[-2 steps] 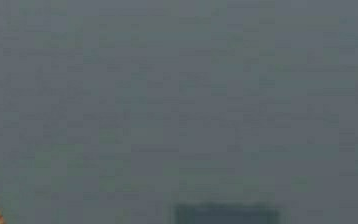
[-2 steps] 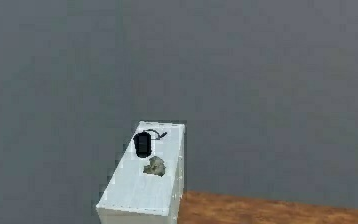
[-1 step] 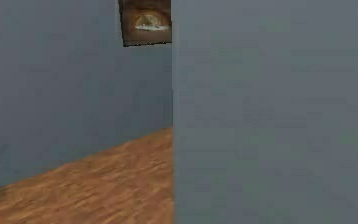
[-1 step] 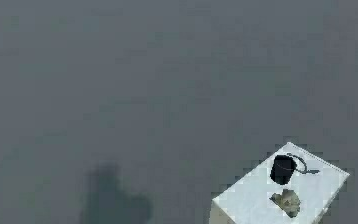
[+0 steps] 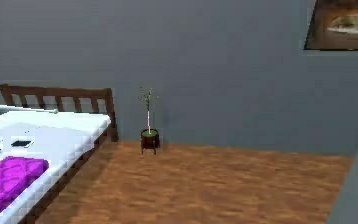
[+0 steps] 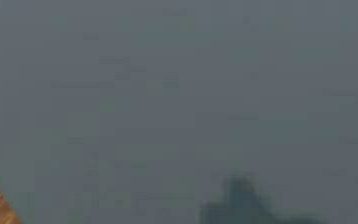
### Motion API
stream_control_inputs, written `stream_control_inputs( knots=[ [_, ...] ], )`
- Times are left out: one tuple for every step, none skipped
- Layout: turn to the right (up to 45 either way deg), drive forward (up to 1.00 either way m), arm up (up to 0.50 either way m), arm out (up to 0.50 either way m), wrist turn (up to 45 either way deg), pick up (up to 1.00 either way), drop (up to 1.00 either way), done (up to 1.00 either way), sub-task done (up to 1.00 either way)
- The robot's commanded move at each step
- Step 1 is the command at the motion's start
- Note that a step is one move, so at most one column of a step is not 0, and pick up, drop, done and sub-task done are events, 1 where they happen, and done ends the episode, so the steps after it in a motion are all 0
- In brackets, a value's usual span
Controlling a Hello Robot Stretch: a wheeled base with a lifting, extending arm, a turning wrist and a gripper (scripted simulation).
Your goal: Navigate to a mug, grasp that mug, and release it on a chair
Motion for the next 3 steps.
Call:
stream_control_inputs(
  knots=[
    [-45.0, 0.0, 0.0, 0.0, 0.0, 0.0, 0.0, 0.0, 0.0],
    [-36.0, 0.0, 0.0, 0.0, 0.0, 0.0, 0.0, 0.0, 0.0],
    [0.0, 0.05, 0.0, 0.0, 0.0, 0.0, 0.0, 0.0, 0.0]
  ],
)
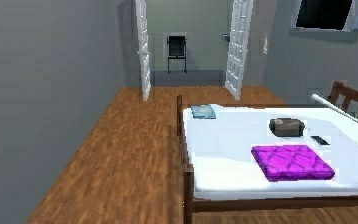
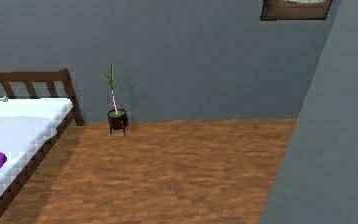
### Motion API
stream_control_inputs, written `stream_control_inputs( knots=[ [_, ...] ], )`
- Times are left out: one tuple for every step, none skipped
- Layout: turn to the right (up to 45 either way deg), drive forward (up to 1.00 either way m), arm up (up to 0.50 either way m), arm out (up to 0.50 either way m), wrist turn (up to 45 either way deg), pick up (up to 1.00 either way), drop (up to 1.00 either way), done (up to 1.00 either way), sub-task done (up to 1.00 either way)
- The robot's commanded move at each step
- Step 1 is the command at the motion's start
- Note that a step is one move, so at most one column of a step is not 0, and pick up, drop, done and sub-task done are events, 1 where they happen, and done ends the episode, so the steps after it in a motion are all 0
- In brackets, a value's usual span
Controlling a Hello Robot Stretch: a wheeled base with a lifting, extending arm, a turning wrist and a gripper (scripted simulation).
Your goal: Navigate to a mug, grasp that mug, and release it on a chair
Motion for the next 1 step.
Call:
stream_control_inputs(
  knots=[
    [-39.0, 0.0, 0.0, 0.0, 0.0, 0.0, 0.0, 0.0, 0.0]
  ],
)
